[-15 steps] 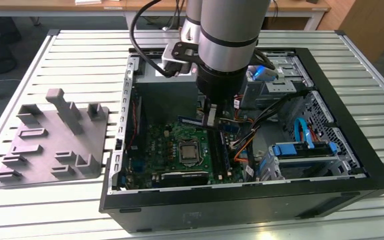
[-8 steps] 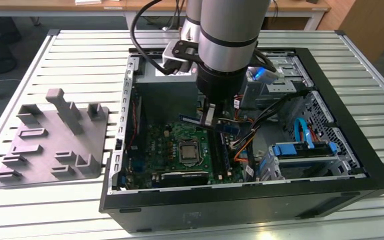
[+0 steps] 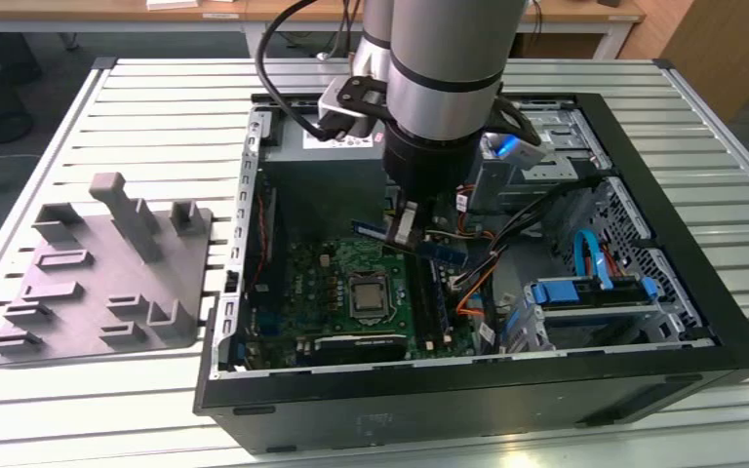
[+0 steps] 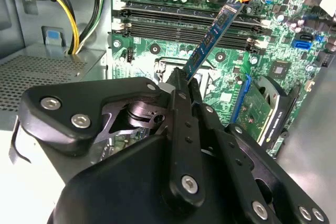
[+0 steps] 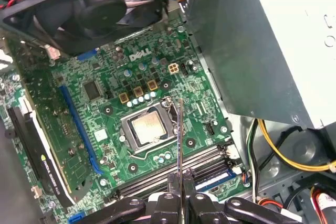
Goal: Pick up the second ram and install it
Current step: 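Insert the second ram into the second slot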
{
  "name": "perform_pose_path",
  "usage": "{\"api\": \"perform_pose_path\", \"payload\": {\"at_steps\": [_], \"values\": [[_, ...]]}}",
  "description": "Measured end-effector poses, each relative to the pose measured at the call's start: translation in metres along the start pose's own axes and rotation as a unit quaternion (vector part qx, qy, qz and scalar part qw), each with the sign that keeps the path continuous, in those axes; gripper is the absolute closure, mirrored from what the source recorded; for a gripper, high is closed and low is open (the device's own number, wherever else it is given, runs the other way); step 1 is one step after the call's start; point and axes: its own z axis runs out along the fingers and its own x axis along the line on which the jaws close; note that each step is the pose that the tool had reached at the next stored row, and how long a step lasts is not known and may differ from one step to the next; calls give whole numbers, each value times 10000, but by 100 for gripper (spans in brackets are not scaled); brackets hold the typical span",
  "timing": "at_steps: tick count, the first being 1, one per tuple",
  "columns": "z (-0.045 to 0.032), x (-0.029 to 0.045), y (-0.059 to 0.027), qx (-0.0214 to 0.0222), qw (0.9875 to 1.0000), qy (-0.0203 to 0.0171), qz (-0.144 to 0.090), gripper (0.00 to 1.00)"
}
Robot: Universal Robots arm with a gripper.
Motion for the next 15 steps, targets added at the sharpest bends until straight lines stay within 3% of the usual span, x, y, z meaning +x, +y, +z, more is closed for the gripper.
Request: {"api": "perform_pose_path", "payload": {"at_steps": [7,15], "values": [[2,0,0,11,9995,-7,331,86],[3,0,0,22,9977,-13,678,86]]}}
